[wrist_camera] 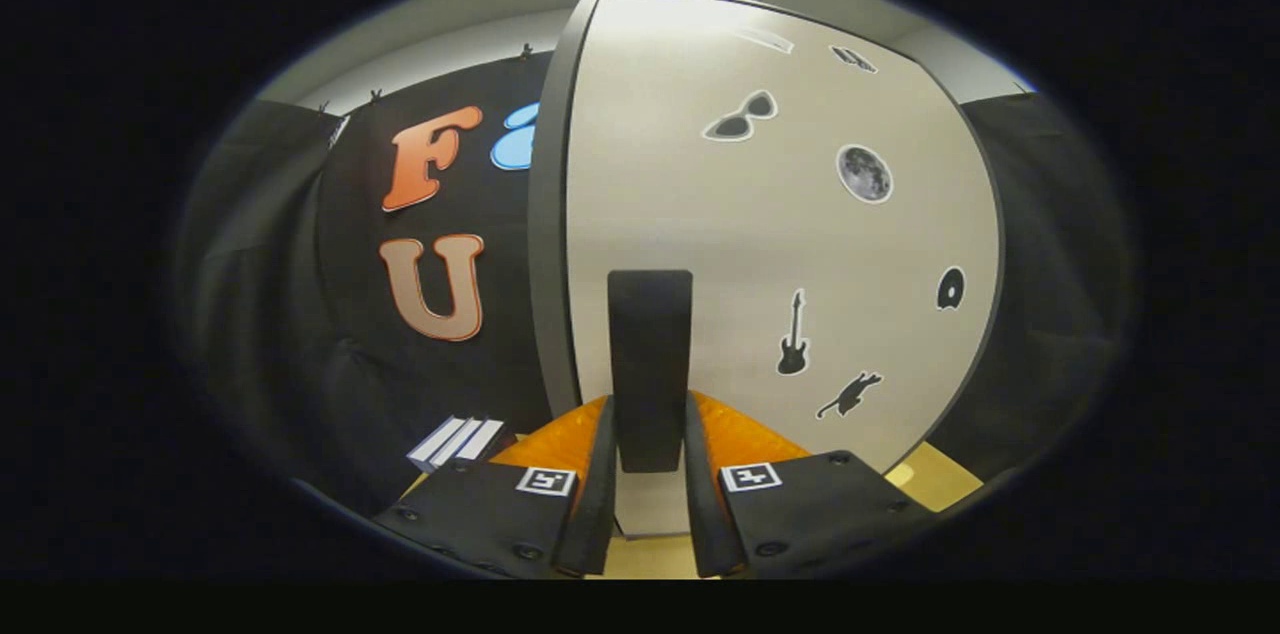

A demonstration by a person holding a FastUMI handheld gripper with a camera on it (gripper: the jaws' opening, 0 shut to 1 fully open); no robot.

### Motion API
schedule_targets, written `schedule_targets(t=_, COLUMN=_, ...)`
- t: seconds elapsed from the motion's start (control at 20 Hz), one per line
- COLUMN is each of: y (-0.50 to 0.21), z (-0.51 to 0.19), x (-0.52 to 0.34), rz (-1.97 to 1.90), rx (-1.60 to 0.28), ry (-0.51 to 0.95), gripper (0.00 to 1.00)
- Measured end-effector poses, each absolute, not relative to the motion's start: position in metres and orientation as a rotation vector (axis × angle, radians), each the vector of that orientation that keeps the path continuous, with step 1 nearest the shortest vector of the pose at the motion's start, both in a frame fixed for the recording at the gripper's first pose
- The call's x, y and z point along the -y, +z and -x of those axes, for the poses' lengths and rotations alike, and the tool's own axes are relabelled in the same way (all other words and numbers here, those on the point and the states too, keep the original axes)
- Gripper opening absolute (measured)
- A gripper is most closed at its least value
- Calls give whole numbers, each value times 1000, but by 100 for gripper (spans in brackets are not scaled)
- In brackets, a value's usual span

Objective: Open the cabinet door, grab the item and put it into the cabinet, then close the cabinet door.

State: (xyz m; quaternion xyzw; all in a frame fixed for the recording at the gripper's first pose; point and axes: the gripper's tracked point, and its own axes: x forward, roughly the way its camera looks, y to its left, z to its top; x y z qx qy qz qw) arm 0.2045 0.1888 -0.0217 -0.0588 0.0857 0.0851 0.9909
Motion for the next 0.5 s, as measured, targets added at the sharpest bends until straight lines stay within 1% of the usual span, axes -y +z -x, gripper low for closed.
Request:
schedule_targets(t=0.4, y=-21, z=-195, x=-184, rz=120, rx=-197, ry=141, gripper=26)
schedule_targets(t=0.45, y=-25, z=-201, x=-186, rz=103, rx=-197, ry=150, gripper=19)
schedule_targets(t=0.5, y=-21, z=-188, x=-184, rz=92, rx=-197, ry=154, gripper=19)
